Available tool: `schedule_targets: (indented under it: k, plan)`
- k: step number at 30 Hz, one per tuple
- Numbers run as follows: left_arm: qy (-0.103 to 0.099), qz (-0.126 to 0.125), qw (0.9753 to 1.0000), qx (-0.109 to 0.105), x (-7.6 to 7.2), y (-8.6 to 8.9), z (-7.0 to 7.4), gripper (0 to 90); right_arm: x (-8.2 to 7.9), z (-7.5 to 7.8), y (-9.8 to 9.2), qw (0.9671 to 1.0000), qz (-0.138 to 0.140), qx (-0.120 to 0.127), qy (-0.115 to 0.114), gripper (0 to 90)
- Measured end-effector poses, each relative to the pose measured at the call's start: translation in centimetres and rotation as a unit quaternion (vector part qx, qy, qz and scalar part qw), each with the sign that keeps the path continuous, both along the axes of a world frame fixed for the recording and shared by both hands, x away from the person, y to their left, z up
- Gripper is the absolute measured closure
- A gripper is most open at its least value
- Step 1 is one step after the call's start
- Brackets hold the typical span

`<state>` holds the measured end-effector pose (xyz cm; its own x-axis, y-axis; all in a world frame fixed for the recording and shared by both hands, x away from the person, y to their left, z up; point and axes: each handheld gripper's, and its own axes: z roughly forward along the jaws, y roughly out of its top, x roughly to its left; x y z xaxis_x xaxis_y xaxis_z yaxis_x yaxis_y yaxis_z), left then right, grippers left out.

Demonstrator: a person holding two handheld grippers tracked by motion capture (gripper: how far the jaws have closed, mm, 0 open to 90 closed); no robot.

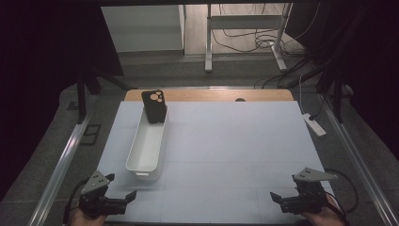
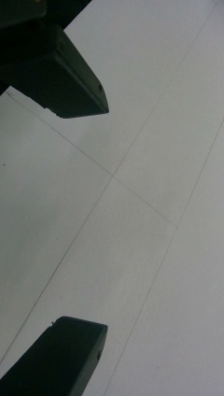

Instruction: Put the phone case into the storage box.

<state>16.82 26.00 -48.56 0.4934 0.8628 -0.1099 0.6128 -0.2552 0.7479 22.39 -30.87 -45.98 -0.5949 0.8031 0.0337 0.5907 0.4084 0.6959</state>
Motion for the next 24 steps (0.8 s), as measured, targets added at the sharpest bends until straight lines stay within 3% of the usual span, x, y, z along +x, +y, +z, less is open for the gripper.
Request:
schedule_targets:
  k: [10, 24]
  plan:
    - [0.005, 0.004, 1.0000, -0.001, -0.84, -0.07, -0.58, 0.0, 0.02, -0.02, 0.05, 1.0000, 0.001, -0.003, 0.001, 0.0]
    - [0.009, 0.012, 0.9996, 0.024, -0.93, -0.59, -0.86, 0.2, 0.08, -0.09, 0.10, 1.0000, 0.001, -0.008, 0.004, 0.0]
